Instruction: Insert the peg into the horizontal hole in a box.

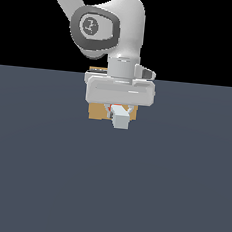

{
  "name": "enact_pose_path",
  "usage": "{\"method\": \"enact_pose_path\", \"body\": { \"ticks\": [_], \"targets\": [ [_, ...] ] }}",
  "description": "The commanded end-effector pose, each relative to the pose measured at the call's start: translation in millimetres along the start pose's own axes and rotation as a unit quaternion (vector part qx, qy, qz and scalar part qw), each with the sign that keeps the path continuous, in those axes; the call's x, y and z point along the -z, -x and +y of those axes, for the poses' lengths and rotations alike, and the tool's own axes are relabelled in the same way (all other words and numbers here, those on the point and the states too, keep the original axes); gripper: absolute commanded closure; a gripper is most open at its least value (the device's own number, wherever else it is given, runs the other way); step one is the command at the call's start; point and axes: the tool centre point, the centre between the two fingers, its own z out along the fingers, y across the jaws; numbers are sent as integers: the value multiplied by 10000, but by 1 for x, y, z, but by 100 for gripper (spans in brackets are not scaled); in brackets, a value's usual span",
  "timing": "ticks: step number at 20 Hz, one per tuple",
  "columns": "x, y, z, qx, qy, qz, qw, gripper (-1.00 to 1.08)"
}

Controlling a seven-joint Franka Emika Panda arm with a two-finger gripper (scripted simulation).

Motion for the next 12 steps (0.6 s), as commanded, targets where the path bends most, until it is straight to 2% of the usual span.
{"method": "enact_pose_path", "body": {
  "ticks": [1,7,12],
  "targets": [
    [3,0,2,-1,26,-1,10000,108],
    [1,-3,1,-1,10,-1,10000,108],
    [1,-26,0,-1,13,0,10000,108]
  ]
}}
